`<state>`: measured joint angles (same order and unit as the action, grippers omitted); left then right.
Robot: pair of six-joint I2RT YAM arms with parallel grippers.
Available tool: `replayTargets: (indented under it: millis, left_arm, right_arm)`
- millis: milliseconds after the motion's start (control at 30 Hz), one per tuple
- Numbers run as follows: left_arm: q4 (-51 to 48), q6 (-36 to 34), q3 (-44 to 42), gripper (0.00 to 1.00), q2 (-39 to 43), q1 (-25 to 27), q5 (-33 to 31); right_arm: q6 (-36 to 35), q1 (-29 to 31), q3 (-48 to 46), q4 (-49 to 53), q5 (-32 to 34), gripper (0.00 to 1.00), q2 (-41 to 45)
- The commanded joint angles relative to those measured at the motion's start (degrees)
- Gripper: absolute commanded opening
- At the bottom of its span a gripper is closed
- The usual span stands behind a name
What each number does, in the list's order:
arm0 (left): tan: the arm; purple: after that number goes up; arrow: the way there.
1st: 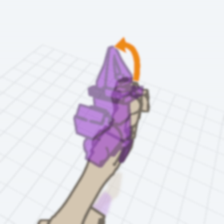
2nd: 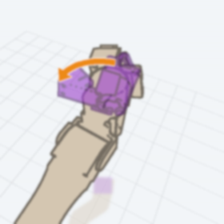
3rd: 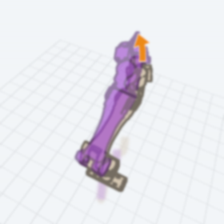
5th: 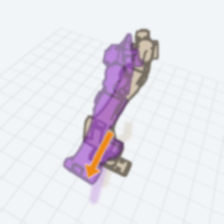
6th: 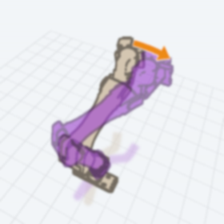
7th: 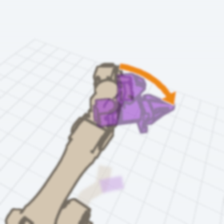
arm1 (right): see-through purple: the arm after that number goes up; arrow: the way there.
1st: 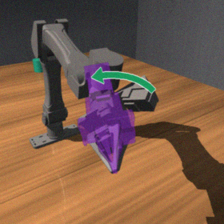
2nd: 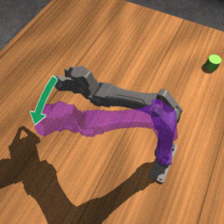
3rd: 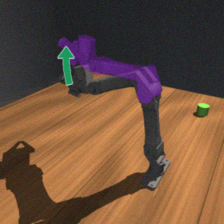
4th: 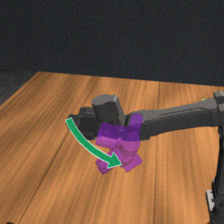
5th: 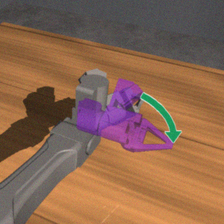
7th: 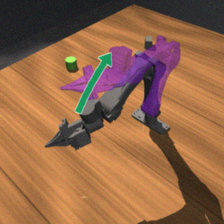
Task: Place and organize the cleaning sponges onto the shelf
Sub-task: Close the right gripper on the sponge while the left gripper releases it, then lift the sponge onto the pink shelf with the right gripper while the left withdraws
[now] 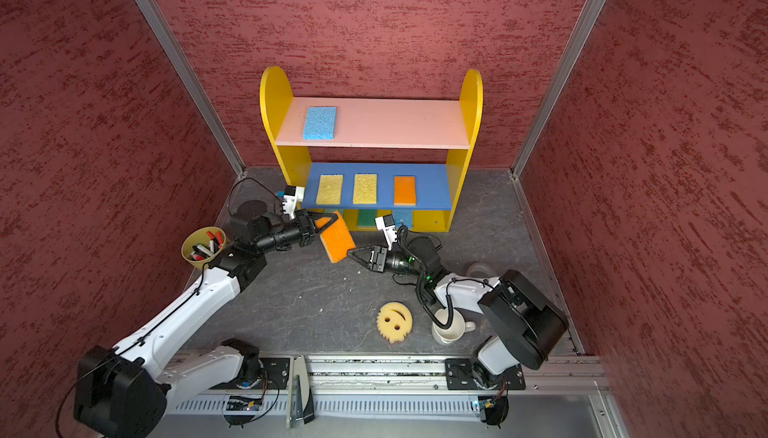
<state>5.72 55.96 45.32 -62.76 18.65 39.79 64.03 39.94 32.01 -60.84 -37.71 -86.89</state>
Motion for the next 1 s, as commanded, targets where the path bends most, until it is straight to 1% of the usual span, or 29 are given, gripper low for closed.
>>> replayTargets:
  millis: [0, 67, 167, 200, 233, 300, 333, 400, 433, 467, 567, 600, 667, 733, 867, 967]
  left_arm:
    - [1.9, 0.3, -0.4, 0.07, -0.6, -0.3, 1.4]
    - [2.1, 0.3, -0.5, 0.07, -0.8, -0.3, 1.6]
    - [2.3, 0.4, -0.6, 0.09, -1.1, -0.3, 1.8]
    - [2.4, 0.3, -0.5, 0.12, -1.2, -0.3, 1.9]
    - [2.5, 0.3, -0.5, 0.17, -1.1, -0.4, 2.0]
    - [2.4, 0.0, -0.3, 0.26, -0.8, -0.4, 1.8]
    - [2.2, -0.3, -0.1, 0.25, -0.6, -0.4, 1.7]
    - [1.8, -0.8, 0.3, 0.24, -0.1, -0.4, 1.5]
    - [1.4, -1.1, 0.7, 0.25, 0.2, -0.4, 1.2]
    - [1.0, -1.3, 1.0, 0.30, 0.4, -0.5, 0.9]
    - [-0.6, -2.1, 1.6, 0.73, 1.5, -0.8, -0.6]
    - [-1.4, -2.6, 1.9, 0.78, 2.2, -1.0, -1.1]
    - [-2.7, -3.6, 2.0, 0.82, 4.2, -1.6, -2.5]
    - [-4.6, -5.3, 1.7, 0.84, 7.6, -2.1, -5.5]
    - [-13.7, -10.9, 2.7, 0.88, 16.2, -2.5, -14.9]
    - [-19.5, -14.3, 3.4, 0.91, 21.0, -2.6, -19.9]
  right_arm:
    - [0.4, -0.2, 2.0, -2.2, 0.0, 0.31, 1.2]
    - [-0.2, -0.3, 2.1, -1.2, 0.2, 0.26, 1.7]
    - [-2.0, -0.2, 2.3, 1.9, 1.2, 0.14, 2.8]
    - [-2.8, -0.3, 2.2, 3.1, 1.8, 0.10, 3.3]
    - [-3.5, -0.3, 2.1, 4.3, 2.4, 0.07, 3.3]
    - [-4.9, -0.2, 2.1, 6.6, 3.4, 0.02, 6.1]
    - [-5.9, -0.2, 2.3, 8.4, 3.8, 0.00, 7.1]
    - [-7.7, -0.2, 2.9, 12.1, 4.9, 0.00, 9.0]
    - [-8.8, -0.3, 3.3, 14.2, 5.5, 0.00, 10.0]
    - [-9.6, -0.2, 3.6, 15.9, 6.1, 0.00, 10.9]
    - [-11.4, -0.3, 4.6, 20.6, 7.9, 0.00, 13.3]
    - [-11.7, -0.3, 5.2, 21.8, 8.6, 0.00, 14.0]
    - [-12.5, -0.2, 6.5, 24.3, 10.0, 0.00, 15.2]
    - [-13.3, -0.3, 8.4, 27.4, 11.5, 0.00, 16.0]
    - [-15.8, -0.3, 13.6, 35.8, 16.8, 0.00, 16.9]
    - [-18.8, -0.4, 19.6, 43.3, 21.4, 0.00, 17.0]
